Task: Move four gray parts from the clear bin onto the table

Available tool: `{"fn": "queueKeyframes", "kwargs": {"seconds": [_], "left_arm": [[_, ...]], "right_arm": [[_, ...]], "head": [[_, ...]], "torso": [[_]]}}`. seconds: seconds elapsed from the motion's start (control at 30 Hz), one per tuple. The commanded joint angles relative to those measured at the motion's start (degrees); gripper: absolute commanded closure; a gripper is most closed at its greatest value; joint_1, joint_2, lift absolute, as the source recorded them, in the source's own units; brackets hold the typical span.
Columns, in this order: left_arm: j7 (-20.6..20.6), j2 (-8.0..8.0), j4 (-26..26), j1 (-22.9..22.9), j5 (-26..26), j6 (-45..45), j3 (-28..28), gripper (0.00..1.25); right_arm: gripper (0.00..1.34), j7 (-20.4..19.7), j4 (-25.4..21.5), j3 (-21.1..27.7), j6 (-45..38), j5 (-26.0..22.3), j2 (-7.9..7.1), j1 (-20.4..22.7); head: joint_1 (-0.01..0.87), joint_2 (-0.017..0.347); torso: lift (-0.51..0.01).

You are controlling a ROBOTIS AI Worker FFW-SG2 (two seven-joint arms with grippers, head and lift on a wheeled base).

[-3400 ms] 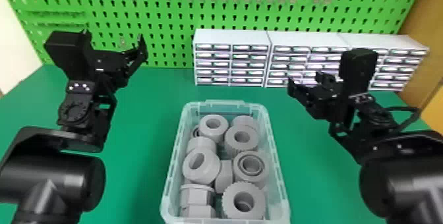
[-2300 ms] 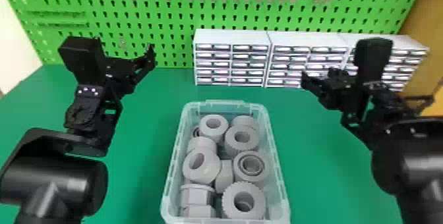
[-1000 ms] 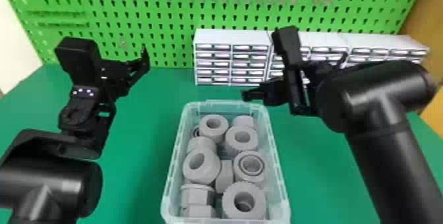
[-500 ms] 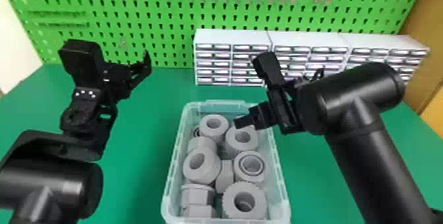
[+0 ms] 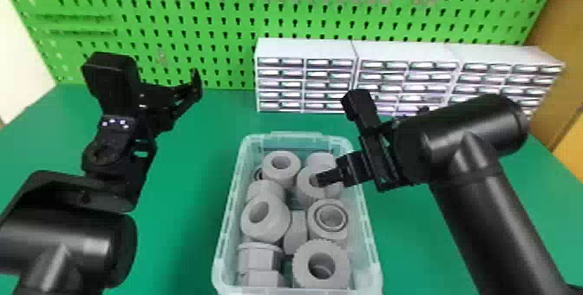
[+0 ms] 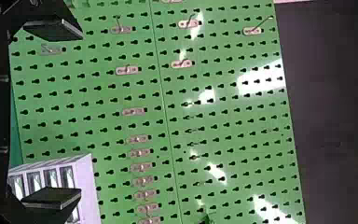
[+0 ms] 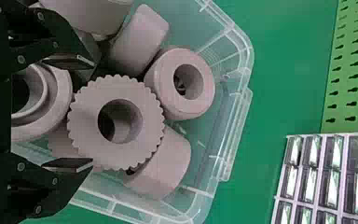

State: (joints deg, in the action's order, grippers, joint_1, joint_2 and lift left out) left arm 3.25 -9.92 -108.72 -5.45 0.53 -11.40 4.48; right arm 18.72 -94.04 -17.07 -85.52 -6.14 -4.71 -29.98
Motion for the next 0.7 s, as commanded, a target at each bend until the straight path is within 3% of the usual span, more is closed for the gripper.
{"fn": "queueKeyframes", "kwargs": {"seconds": [0.0, 0.67], "left_arm": [[0.0, -0.01, 0.0, 0.0, 0.0, 0.0, 0.0, 0.11], [0.0, -0.01, 0.1, -0.1, 0.0, 0.0, 0.2, 0.11]], "right_arm": [[0.51, 0.0, 0.2, -0.3, 0.1, -0.2, 0.05, -0.1], [0.52, 0.0, 2.2, -3.3, 3.8, -3.8, -0.3, -1.1]], "head": [[0.678, 0.034], [0.678, 0.034]], "torso": [[-0.05], [-0.05]]}}
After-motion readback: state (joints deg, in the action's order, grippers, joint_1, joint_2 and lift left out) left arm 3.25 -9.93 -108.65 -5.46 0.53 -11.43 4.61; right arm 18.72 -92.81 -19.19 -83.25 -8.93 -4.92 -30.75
